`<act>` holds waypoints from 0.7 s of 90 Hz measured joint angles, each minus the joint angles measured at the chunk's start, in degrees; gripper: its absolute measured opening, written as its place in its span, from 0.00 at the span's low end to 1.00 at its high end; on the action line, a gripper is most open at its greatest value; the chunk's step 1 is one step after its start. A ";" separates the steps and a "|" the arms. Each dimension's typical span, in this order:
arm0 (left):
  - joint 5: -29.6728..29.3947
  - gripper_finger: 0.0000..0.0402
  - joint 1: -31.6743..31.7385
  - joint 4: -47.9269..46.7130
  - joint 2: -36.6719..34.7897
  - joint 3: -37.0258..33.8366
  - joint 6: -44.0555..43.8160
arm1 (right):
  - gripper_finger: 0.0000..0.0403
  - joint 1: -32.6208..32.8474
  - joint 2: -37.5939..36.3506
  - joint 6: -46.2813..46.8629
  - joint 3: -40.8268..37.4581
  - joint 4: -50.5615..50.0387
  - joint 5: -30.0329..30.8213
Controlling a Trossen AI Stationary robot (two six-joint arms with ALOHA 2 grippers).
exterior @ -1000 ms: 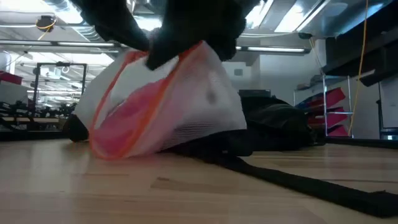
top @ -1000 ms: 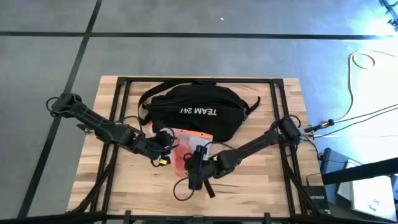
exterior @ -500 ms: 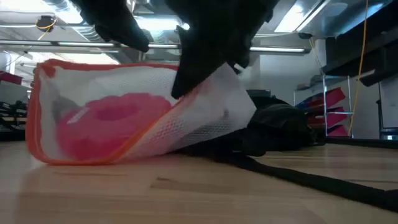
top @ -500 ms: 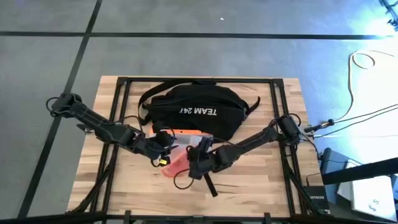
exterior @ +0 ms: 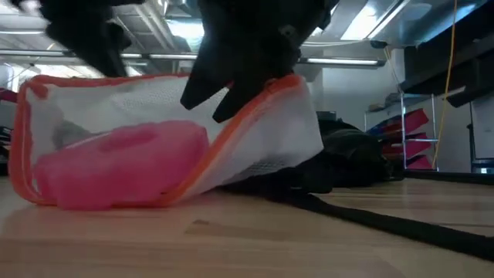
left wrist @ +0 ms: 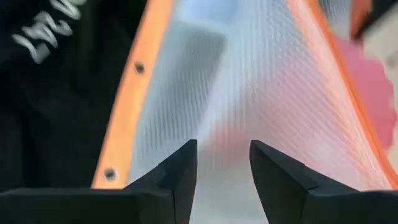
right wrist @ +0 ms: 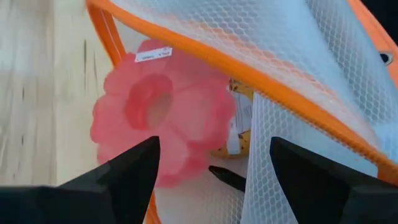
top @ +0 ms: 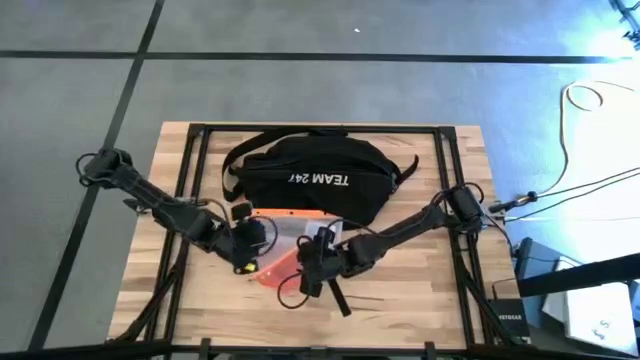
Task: Unpack backpack
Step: Remove the medicine organizer from the white zip bag
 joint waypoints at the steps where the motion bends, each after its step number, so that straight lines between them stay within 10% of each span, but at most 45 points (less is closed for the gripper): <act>1: 0.03 0.33 -0.56 -0.24 0.01 0.00 -0.19 | 0.71 0.00 0.00 0.00 0.00 -0.01 0.02; 31: -4.59 0.33 -15.38 17.55 1.44 0.00 13.08 | 0.71 -0.62 0.00 -0.73 0.02 -0.12 2.62; 63: -10.56 0.33 -11.76 30.93 17.45 -0.02 12.68 | 0.71 -2.25 0.00 -3.04 0.02 -1.24 3.49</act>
